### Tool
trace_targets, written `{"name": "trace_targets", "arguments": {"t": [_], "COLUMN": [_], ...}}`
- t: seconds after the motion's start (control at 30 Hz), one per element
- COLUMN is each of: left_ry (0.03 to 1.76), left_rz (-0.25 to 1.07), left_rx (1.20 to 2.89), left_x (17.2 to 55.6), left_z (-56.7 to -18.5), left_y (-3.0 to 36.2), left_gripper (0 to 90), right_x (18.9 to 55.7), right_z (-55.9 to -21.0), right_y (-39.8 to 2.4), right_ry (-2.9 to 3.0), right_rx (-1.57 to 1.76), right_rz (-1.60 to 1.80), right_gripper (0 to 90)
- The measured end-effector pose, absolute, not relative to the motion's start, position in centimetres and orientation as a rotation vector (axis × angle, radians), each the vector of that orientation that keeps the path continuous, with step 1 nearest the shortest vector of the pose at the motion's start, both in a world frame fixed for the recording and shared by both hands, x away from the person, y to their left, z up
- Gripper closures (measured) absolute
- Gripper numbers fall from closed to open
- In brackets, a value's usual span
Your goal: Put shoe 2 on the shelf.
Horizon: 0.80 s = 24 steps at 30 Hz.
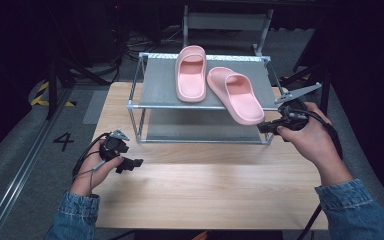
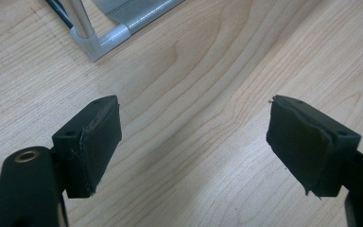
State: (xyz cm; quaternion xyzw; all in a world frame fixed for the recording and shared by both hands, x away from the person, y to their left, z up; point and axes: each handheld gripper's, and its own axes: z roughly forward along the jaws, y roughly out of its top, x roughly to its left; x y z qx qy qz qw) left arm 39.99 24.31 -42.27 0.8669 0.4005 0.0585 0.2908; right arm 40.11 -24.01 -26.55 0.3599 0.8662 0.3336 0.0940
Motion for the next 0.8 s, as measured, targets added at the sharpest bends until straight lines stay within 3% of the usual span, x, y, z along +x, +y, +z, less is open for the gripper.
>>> {"name": "trace_targets", "arguments": {"t": [0.4, 0.8], "left_ry": [1.069, 1.075], "left_rz": [0.163, 0.152], "left_rx": [2.301, 2.302], "left_x": [40.0, 40.0], "left_z": [-42.2, -42.3], "left_y": [24.5, 24.6], "left_gripper": [19.1, 19.1], "right_x": [42.0, 44.2], "right_z": [-27.1, -27.7], "right_y": [-19.5, -17.8], "right_ry": [2.605, 2.571], "right_rx": [1.007, 1.018], "right_rz": [1.055, 1.110], "right_gripper": [90.0, 90.0]}}
